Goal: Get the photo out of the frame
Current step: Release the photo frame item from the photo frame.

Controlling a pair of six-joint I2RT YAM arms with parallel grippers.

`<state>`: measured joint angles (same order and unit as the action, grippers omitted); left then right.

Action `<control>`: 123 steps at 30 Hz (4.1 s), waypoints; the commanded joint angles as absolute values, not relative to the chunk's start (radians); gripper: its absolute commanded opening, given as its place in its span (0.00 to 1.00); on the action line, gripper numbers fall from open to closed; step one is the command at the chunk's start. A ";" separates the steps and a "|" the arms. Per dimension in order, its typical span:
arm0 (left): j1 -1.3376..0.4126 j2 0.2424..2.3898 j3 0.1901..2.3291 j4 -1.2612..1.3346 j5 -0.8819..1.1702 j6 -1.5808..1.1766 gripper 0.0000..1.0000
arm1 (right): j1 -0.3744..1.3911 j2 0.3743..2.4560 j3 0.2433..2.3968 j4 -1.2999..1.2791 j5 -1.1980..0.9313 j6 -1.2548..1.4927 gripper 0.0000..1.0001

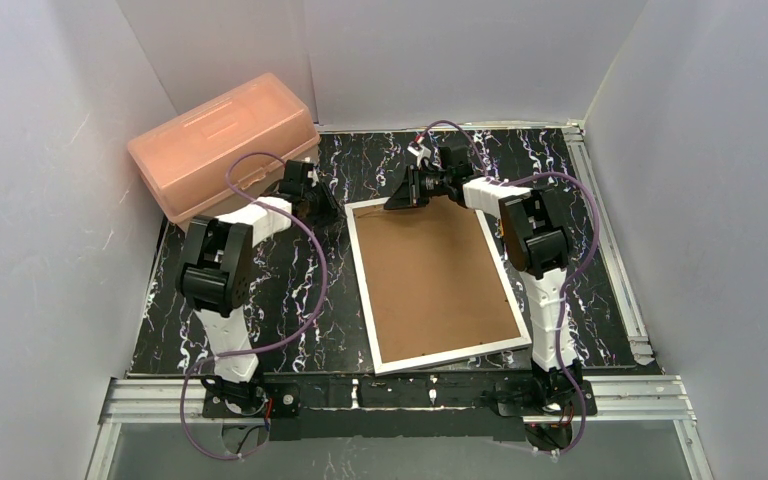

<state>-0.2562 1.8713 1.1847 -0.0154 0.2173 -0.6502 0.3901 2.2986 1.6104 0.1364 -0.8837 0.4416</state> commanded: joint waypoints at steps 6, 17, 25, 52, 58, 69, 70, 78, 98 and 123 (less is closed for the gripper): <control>-0.245 1.922 1.250 -0.005 0.259 -0.638 0.21 | 0.387 2.341 1.673 0.117 -0.873 0.425 0.01; -0.243 1.954 1.275 -0.005 0.274 -0.641 0.21 | 0.383 2.354 1.683 0.112 -0.872 0.423 0.01; -0.242 1.976 1.289 -0.005 0.299 -0.647 0.19 | 0.382 2.365 1.689 0.110 -0.886 0.425 0.01; -0.241 2.054 1.320 0.046 0.404 -0.686 0.12 | 0.397 2.411 1.708 0.138 -0.919 0.465 0.01; -0.241 2.060 1.319 0.048 0.421 -0.694 0.11 | 0.409 2.422 1.713 0.146 -0.916 0.472 0.01; -0.240 2.063 1.318 0.046 0.443 -0.700 0.11 | 0.436 2.451 1.727 0.146 -0.913 0.477 0.01; -0.241 2.064 1.319 0.047 0.444 -0.701 0.11 | 0.438 2.451 1.727 0.147 -0.912 0.477 0.01; -0.245 2.065 1.318 0.041 0.445 -0.693 0.11 | 0.465 2.458 1.730 0.149 -0.907 0.480 0.01; -0.248 2.050 1.320 0.020 0.437 -0.684 0.10 | 0.487 2.348 1.807 0.001 -0.862 0.413 0.01; -0.251 2.010 1.299 0.006 0.432 -0.677 0.10 | 0.572 2.287 1.964 -0.119 -0.808 0.415 0.01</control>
